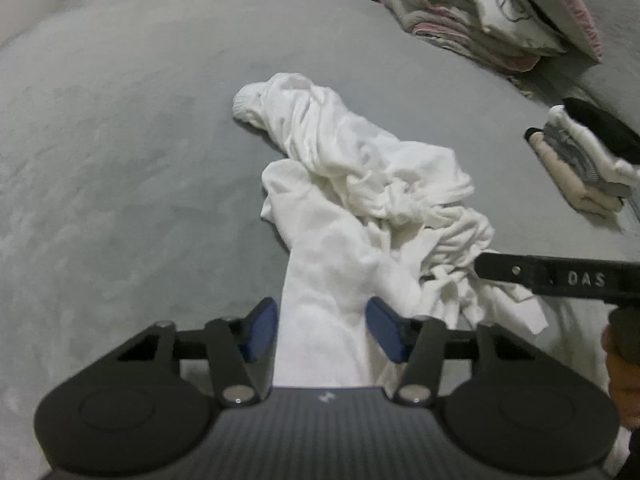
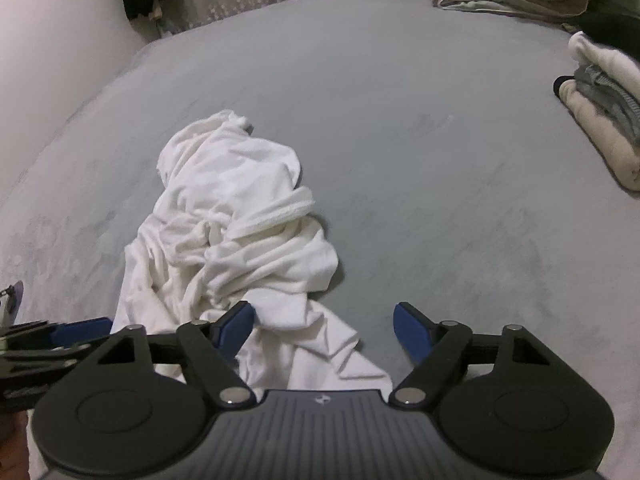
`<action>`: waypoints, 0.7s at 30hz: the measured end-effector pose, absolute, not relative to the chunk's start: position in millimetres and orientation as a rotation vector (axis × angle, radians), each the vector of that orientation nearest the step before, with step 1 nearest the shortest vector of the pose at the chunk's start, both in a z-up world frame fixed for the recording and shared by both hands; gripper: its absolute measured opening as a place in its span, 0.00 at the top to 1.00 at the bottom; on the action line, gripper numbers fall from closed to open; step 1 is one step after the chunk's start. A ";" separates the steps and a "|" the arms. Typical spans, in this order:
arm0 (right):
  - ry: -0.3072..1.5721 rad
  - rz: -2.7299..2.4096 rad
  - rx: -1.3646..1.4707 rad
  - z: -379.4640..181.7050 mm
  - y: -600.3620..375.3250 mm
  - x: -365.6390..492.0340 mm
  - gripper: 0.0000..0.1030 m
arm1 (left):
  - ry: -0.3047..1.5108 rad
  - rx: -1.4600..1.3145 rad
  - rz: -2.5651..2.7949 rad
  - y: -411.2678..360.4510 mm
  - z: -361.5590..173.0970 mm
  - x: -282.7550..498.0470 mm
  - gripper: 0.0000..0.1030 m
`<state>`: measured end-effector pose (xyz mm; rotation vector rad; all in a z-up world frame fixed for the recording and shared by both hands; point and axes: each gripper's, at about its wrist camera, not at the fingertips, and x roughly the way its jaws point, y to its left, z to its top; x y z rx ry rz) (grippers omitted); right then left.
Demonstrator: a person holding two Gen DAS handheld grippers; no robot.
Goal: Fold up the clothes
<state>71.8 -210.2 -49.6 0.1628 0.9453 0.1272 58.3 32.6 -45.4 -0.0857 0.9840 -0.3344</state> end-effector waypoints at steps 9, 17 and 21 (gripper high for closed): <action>0.927 0.146 0.163 -39.0 -210.8 65.5 0.88 | 0.971 -0.111 -0.384 37.1 -32.7 42.9 0.93; 0.834 0.047 0.201 -13.2 -236.6 55.7 0.89 | 0.932 -0.137 -0.476 52.4 -9.1 3.6 0.93; 0.787 -0.034 0.186 -1.0 -253.2 49.8 0.89 | 0.935 -0.155 -0.531 56.4 -2.7 -5.5 0.94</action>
